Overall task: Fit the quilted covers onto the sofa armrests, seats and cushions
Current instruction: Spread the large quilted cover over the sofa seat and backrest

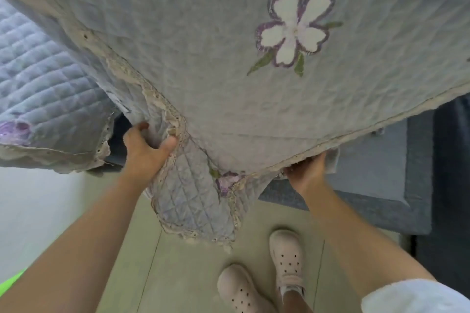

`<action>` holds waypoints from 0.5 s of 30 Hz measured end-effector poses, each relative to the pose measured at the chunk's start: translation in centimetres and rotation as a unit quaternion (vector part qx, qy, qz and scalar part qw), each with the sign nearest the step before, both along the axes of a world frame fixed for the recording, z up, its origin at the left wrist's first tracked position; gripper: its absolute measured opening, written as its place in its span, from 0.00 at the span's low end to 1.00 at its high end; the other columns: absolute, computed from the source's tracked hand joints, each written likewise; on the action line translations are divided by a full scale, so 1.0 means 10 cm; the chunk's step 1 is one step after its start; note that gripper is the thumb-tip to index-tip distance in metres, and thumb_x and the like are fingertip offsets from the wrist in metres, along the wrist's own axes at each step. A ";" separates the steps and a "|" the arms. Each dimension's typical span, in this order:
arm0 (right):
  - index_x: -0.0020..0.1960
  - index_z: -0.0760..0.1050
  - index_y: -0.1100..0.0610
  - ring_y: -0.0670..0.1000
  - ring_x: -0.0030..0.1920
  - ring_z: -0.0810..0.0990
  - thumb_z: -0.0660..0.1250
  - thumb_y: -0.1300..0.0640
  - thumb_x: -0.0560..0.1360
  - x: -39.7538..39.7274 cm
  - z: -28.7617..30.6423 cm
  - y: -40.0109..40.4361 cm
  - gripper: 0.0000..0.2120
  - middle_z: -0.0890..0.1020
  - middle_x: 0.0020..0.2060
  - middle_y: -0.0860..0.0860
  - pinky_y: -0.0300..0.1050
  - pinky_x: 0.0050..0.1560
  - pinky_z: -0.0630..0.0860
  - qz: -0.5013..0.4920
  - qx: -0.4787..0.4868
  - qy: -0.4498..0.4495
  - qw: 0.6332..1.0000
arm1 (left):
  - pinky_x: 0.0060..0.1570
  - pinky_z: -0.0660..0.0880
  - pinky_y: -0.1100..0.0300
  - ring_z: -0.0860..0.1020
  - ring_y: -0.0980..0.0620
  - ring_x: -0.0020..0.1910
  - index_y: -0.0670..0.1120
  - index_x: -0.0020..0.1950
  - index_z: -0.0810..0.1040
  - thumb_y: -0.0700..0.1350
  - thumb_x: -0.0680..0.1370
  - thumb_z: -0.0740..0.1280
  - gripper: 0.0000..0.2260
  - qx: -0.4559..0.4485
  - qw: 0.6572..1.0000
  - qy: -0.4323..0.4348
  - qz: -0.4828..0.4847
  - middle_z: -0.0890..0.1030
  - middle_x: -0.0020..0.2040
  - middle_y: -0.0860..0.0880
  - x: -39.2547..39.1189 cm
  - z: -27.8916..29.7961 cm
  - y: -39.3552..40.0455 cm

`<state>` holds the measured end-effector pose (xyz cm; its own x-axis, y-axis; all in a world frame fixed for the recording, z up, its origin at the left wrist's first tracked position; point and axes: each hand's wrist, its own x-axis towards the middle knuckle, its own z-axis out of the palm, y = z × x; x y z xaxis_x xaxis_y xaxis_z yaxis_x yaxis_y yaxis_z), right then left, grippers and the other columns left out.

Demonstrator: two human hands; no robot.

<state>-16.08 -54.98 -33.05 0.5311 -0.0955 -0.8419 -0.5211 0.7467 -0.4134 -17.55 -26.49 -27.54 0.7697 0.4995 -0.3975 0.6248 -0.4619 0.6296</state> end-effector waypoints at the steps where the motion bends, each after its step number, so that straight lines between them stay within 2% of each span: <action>1: 0.67 0.67 0.51 0.55 0.55 0.74 0.46 0.36 0.77 0.00 -0.06 0.04 0.28 0.72 0.63 0.52 0.53 0.61 0.69 0.008 0.005 -0.007 1.000 | 0.68 0.65 0.49 0.67 0.43 0.66 0.40 0.69 0.62 0.65 0.64 0.63 0.42 -0.007 1.000 -0.019 0.007 0.65 0.68 0.40 -0.06 -0.10 0.12; 3: 0.66 0.67 0.51 0.57 0.56 0.74 0.44 0.38 0.78 0.00 -0.15 0.12 0.27 0.72 0.63 0.53 0.54 0.57 0.69 0.039 0.021 -0.006 0.999 | 0.67 0.65 0.48 0.68 0.44 0.65 0.43 0.70 0.62 0.67 0.67 0.61 0.39 -0.059 0.998 -0.001 0.016 0.68 0.67 0.41 -0.16 -0.22 0.29; 4: 0.68 0.66 0.51 0.58 0.60 0.73 0.43 0.38 0.78 0.01 -0.19 0.15 0.28 0.71 0.66 0.54 0.55 0.56 0.69 0.052 0.029 0.001 0.998 | 0.66 0.66 0.47 0.71 0.45 0.64 0.45 0.69 0.64 0.68 0.68 0.61 0.38 -0.125 0.991 0.025 0.027 0.71 0.66 0.44 -0.20 -0.24 0.34; 6: 0.71 0.63 0.51 0.60 0.66 0.68 0.42 0.38 0.78 0.03 -0.21 0.21 0.29 0.68 0.69 0.56 0.56 0.56 0.68 0.060 0.033 0.020 0.997 | 0.61 0.70 0.50 0.78 0.52 0.54 0.50 0.62 0.72 0.69 0.70 0.59 0.29 -0.274 0.958 0.046 0.072 0.78 0.57 0.50 -0.30 -0.27 0.40; 8: 0.70 0.64 0.51 0.60 0.67 0.67 0.42 0.38 0.77 0.02 -0.21 0.23 0.29 0.67 0.69 0.56 0.56 0.57 0.68 0.049 0.040 0.013 0.998 | 0.58 0.71 0.52 0.80 0.53 0.47 0.53 0.51 0.79 0.66 0.73 0.55 0.22 -0.382 0.912 0.028 0.145 0.83 0.47 0.51 -0.41 -0.30 0.37; 11: 0.62 0.70 0.50 0.58 0.57 0.74 0.44 0.38 0.77 -0.05 -0.21 0.22 0.25 0.71 0.66 0.55 0.56 0.59 0.70 0.017 0.057 -0.041 0.997 | 0.49 0.70 0.53 0.83 0.51 0.39 0.52 0.33 0.85 0.65 0.71 0.52 0.26 -0.446 0.872 -0.006 0.202 0.85 0.37 0.51 -0.53 -0.35 0.25; 13: 0.58 0.71 0.49 0.57 0.54 0.75 0.45 0.37 0.77 -0.08 -0.16 0.23 0.24 0.74 0.61 0.55 0.56 0.62 0.69 0.007 0.052 -0.042 0.998 | 0.47 0.70 0.54 0.84 0.54 0.35 0.53 0.31 0.85 0.64 0.75 0.49 0.29 -0.458 0.856 -0.027 0.241 0.85 0.36 0.52 -0.57 -0.31 0.16; 15: 0.59 0.71 0.50 0.56 0.54 0.74 0.45 0.37 0.77 -0.13 -0.06 0.25 0.25 0.74 0.60 0.55 0.56 0.62 0.70 0.014 0.045 -0.040 0.998 | 0.44 0.70 0.56 0.83 0.57 0.33 0.55 0.29 0.84 0.61 0.78 0.44 0.33 -0.449 0.856 -0.056 0.248 0.84 0.34 0.54 -0.61 -0.25 0.14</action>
